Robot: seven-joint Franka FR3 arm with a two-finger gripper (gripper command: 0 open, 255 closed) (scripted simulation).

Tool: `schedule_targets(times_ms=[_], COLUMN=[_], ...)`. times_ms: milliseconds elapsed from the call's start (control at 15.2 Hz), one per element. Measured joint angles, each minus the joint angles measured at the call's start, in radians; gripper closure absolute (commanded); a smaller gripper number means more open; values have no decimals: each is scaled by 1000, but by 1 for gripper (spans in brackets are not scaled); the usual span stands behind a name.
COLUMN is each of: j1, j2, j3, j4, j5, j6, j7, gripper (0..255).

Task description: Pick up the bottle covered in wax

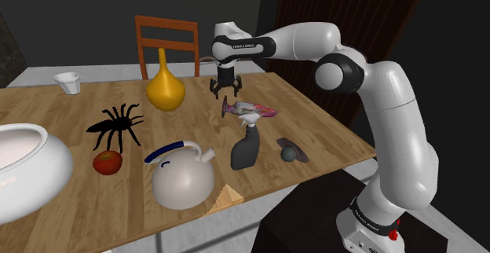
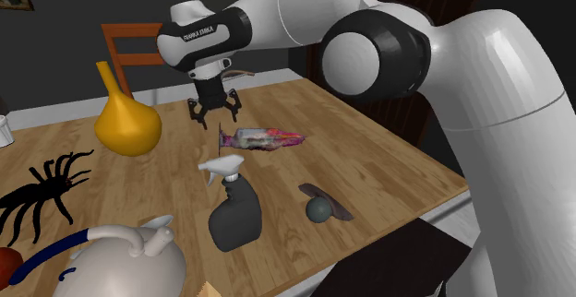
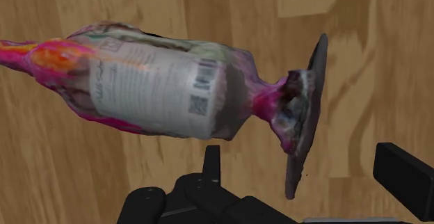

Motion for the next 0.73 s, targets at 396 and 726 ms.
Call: schedule_targets(times_ms=[396,726], j1=[1,0], j2=[4,3], j3=[0,0], j4=[-27,-27], j5=[-1,-1], j6=[31,32], j7=[3,3], gripper=[255,255])
